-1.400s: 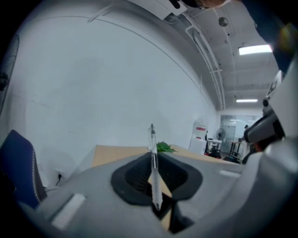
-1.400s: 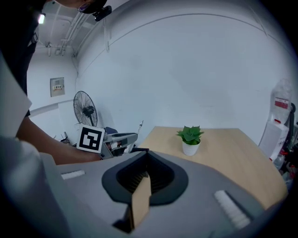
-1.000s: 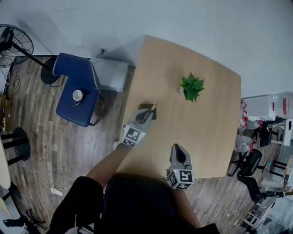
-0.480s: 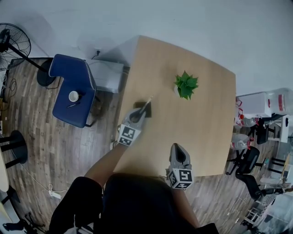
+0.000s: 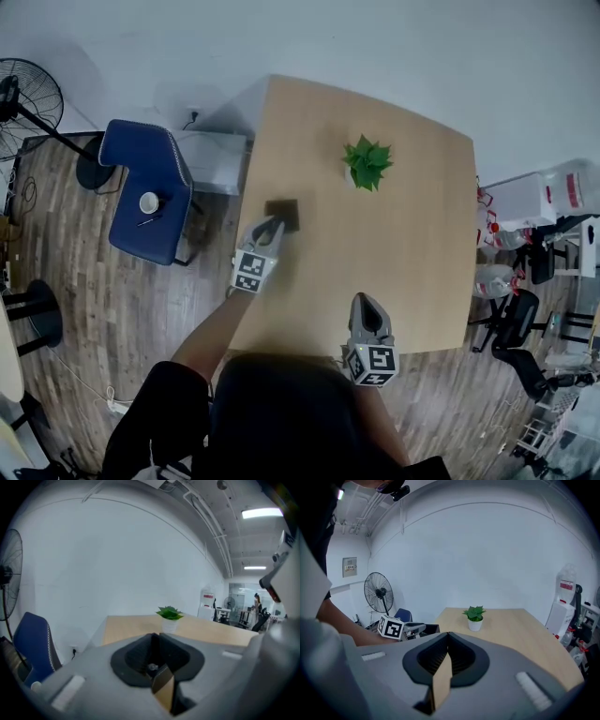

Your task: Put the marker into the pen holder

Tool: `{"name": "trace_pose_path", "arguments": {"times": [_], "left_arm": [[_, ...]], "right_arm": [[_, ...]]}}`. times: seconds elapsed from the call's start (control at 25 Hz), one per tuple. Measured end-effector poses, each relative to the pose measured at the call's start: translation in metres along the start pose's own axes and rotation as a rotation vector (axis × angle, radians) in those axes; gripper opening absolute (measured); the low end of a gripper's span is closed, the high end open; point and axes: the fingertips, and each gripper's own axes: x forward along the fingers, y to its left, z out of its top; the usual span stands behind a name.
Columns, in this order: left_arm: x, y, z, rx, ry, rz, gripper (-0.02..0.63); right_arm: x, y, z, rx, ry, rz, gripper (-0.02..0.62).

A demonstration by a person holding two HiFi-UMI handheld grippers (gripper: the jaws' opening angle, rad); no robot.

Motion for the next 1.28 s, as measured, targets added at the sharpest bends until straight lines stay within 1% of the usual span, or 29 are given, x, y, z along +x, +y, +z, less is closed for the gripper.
{"name": "trace_pose_path", "arguments": {"times": [0.12,0.24,0.32,0.44,0.56,0.68,0.76,0.88,0.96,1.0,1.16,1.28], "left_arm": [[-0.017,-0.013,0.014,0.008,-0.016,0.025,0.057],[-0.044,-0.031,0.035,0.005,-0.049,0.053,0.057],[-0.064,-0.047,0.047,-0.005,-0.062,0.06,0.057],[-0.097,-0.079,0.062,-0.029,-0.057,0.07,0.057],[-0.135,-0.107,0.074,-0.037,-0.058,0.124,0.055],[-0.171,-0.126,0.1,-0.085,-0.107,0.189,0.003],[-0.189,-0.136,0.112,-0.114,-0.124,0.202,0.003],[-0.211,-0.149,0.116,-0.16,-0.093,0.233,0.003],[-0.229,-0.15,0.123,-0.184,-0.107,0.235,0.003],[-0.236,-0.148,0.128,-0.181,-0.122,0.226,0.003],[-0.255,-0.142,0.146,-0.122,-0.175,0.161,0.003],[-0.273,-0.14,0.155,-0.086,-0.19,0.105,0.003]], "right_arm": [[-0.014,-0.007,-0.002,0.011,-0.016,0.019,0.003],[-0.028,-0.011,0.0,0.007,-0.044,0.061,0.003],[-0.035,-0.015,0.003,0.001,-0.067,0.094,0.003],[-0.04,-0.022,0.008,-0.01,-0.103,0.149,0.003],[-0.046,-0.027,0.016,-0.023,-0.136,0.202,0.003],[-0.05,-0.03,0.021,-0.024,-0.148,0.233,0.003],[-0.051,-0.027,0.02,-0.023,-0.146,0.251,0.003],[-0.061,-0.018,0.023,-0.058,-0.145,0.273,0.003],[-0.075,-0.011,0.029,-0.079,-0.165,0.266,0.003],[-0.081,-0.008,0.032,-0.088,-0.176,0.254,0.003],[-0.099,0.002,0.038,-0.116,-0.198,0.18,0.003],[-0.114,0.022,0.04,-0.09,-0.217,0.137,0.003]]}}
